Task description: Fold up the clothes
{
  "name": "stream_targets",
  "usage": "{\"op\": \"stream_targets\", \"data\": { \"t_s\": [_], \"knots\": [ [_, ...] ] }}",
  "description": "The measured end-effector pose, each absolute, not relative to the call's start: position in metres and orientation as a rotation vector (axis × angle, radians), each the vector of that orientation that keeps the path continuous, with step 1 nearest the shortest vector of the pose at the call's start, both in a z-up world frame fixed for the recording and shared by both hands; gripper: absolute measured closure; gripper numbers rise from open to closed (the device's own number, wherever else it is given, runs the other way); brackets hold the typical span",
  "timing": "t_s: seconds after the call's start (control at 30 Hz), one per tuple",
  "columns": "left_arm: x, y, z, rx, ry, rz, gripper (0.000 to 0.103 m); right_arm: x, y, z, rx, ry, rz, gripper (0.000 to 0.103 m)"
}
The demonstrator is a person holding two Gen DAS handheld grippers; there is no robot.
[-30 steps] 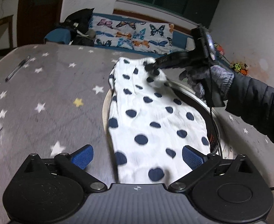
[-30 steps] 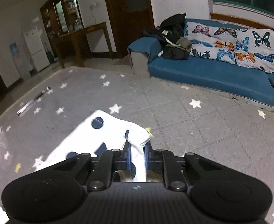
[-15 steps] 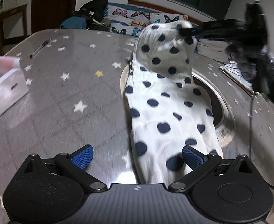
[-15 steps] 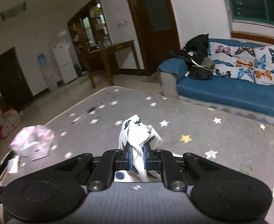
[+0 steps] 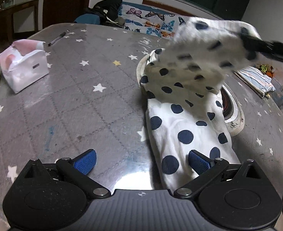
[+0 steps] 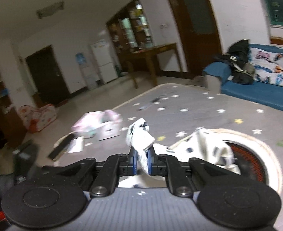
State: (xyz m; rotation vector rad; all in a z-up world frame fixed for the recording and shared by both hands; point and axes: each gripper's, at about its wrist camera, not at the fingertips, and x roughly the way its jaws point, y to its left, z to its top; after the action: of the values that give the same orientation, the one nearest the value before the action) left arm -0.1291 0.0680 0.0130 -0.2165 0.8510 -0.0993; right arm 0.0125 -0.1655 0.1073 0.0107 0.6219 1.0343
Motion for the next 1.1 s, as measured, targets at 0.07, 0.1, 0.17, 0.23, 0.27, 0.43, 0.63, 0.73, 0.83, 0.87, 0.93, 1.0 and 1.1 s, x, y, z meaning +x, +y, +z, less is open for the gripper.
{"op": "stream_targets", "data": {
  "t_s": [0.07, 0.1, 0.17, 0.23, 0.27, 0.43, 0.63, 0.73, 0.83, 0.87, 0.93, 1.0, 1.1],
  "knots": [
    [-0.134, 0.071, 0.013, -0.22, 0.845, -0.089, 0.0, -0.009, -0.162, 0.106, -0.012, 0.614, 1.08, 0.094],
    [-0.136, 0.073, 0.013, -0.222, 0.842, -0.083, 0.0, -0.019, -0.162, 0.105, -0.024, 0.615, 1.1, 0.094],
    [-0.142, 0.078, 0.013, -0.226, 0.835, -0.071, 0.0, -0.037, -0.16, 0.1, -0.054, 0.621, 1.132, 0.094],
    [-0.147, 0.084, 0.013, -0.231, 0.828, -0.056, 0.0, -0.054, -0.158, 0.095, -0.088, 0.627, 1.161, 0.094],
    [-0.149, 0.087, 0.014, -0.233, 0.824, -0.047, 0.0, -0.063, -0.157, 0.091, -0.118, 0.628, 1.17, 0.094],
    [-0.157, 0.101, 0.018, -0.238, 0.798, -0.006, 0.0, -0.1, -0.154, 0.075, -0.263, 0.615, 1.226, 0.093],
    [-0.157, 0.106, 0.029, -0.239, 0.759, 0.001, 0.0, -0.131, -0.151, 0.054, -0.435, 0.606, 1.243, 0.088],
    [-0.157, 0.109, 0.034, -0.24, 0.74, 0.005, 0.0, -0.139, -0.149, 0.045, -0.49, 0.608, 1.253, 0.086],
    [-0.156, 0.108, 0.039, -0.235, 0.724, -0.002, 0.0, -0.141, -0.148, 0.043, -0.5, 0.624, 1.27, 0.084],
    [-0.156, 0.106, 0.041, -0.231, 0.72, -0.01, 0.0, -0.142, -0.149, 0.043, -0.504, 0.627, 1.273, 0.083],
    [-0.154, 0.101, 0.043, -0.227, 0.712, -0.025, 0.0, -0.142, -0.151, 0.046, -0.508, 0.631, 1.269, 0.079],
    [-0.152, 0.096, 0.044, -0.224, 0.707, -0.043, 0.0, -0.136, -0.155, 0.05, -0.479, 0.648, 1.276, 0.07],
    [-0.15, 0.086, 0.046, -0.215, 0.702, -0.068, 0.0, -0.131, -0.16, 0.056, -0.439, 0.678, 1.295, 0.06]
  ]
}}
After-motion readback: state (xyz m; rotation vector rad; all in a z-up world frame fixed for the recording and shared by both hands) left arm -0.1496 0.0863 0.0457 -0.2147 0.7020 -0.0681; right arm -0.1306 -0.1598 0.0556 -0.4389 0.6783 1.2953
